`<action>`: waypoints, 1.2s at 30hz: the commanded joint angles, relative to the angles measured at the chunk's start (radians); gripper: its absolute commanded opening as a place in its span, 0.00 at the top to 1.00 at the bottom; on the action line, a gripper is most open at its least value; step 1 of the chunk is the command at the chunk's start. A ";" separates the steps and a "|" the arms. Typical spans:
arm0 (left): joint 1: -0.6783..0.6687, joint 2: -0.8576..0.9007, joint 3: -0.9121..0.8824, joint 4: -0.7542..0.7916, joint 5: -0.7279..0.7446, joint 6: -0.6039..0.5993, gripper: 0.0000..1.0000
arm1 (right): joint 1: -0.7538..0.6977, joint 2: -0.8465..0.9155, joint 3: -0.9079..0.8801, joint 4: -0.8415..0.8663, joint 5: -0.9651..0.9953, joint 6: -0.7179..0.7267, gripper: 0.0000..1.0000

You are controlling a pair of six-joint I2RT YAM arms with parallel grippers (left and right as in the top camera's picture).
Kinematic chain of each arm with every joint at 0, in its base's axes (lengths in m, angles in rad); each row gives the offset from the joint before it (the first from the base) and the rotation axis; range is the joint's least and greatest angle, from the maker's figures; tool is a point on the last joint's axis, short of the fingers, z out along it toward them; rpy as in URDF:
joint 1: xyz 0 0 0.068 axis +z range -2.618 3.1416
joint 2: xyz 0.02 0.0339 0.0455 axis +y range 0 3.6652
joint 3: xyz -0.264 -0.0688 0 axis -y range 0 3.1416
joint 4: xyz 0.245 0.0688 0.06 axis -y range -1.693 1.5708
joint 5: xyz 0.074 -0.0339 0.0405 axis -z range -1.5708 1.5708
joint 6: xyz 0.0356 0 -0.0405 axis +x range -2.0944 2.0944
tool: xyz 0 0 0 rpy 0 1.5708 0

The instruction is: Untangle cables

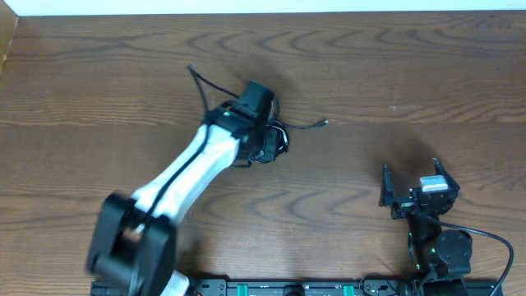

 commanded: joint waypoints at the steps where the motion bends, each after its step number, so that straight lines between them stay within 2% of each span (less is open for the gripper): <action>1: 0.002 -0.122 0.015 -0.008 0.026 0.037 0.93 | 0.004 -0.006 -0.001 -0.004 0.002 -0.010 0.01; 6: 0.002 -0.206 0.014 -0.052 0.006 0.000 0.92 | 0.004 -0.006 -0.001 -0.004 0.001 -0.010 0.01; 10: 0.002 -0.196 -0.001 -0.127 -0.079 -0.099 0.90 | 0.004 -0.006 -0.001 -0.004 0.001 -0.010 0.01; 12: 0.002 -0.178 -0.011 -0.130 -0.080 -0.107 0.75 | 0.004 -0.006 -0.001 -0.004 0.001 -0.010 0.01; 14: 0.002 -0.153 -0.020 -0.126 -0.081 -0.124 0.70 | 0.004 -0.006 -0.001 -0.004 0.002 -0.010 0.01; 16: 0.002 -0.123 -0.023 -0.123 -0.080 -0.124 0.48 | 0.004 -0.006 -0.001 -0.004 0.001 -0.010 0.01; 18: 0.002 -0.089 -0.023 -0.122 -0.081 -0.124 0.39 | 0.004 -0.006 -0.001 -0.004 0.001 -0.010 0.01; 25: 0.002 0.031 -0.023 -0.061 -0.080 -0.124 0.37 | 0.004 -0.006 -0.001 -0.004 0.002 -0.010 0.01; 36: 0.002 0.142 -0.023 0.156 -0.080 -0.124 0.38 | 0.004 -0.006 -0.001 -0.004 0.001 -0.010 0.01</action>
